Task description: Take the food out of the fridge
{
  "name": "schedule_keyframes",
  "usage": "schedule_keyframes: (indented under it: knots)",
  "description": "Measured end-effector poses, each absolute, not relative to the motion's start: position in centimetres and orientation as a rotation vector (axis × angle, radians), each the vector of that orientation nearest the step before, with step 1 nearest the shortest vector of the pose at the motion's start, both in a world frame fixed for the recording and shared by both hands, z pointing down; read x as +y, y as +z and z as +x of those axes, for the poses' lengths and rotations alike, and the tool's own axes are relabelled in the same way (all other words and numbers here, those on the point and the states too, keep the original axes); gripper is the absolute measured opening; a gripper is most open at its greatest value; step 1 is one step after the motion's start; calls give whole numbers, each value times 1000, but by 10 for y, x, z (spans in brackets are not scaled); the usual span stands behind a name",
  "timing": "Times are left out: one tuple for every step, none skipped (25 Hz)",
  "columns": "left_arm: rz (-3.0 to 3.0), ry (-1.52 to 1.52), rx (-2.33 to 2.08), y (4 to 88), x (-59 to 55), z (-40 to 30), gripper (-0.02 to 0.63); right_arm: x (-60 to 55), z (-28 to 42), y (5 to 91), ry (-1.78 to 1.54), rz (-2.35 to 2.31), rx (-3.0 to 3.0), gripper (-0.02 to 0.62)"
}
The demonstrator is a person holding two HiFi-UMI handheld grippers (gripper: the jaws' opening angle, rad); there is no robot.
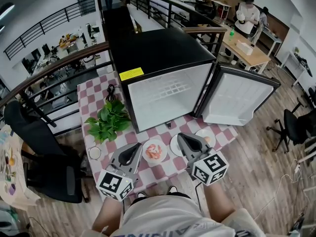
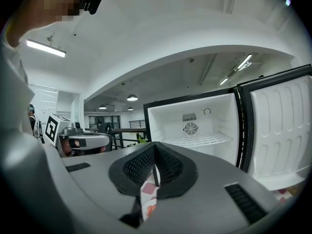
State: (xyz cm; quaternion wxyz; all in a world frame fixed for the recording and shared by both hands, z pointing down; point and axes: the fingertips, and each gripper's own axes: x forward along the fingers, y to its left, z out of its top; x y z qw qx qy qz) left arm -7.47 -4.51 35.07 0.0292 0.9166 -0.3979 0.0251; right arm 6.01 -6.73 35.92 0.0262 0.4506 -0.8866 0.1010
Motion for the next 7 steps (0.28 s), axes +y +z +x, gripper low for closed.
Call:
schedule_keyframes:
  knots:
    - [2829,79,-1225,351,-45,-74,6,-68,60,359,311,1392,-2741,20]
    - [2830,82,-1221,351,-45,-73,6,-68,60,359,310,1391,-2742,20]
    - [2831,85,-1216,351,-44,-72,6,-68,59,358,310,1389,-2742,20]
    - [2831,87,-1212,351,-43,-71,6,-68,59,358,309,1387,-2741,20]
    - [2831,89,-1208,351,-43,-70,6,-67,59,358,308,1384,-2739,20]
    - [2832,91,-1205,351,-42,-70,6,-67,59,357,307,1381,-2738,20]
    - [2832,92,-1202,351,-42,-69,6,-67,59,357,305,1378,-2736,20]
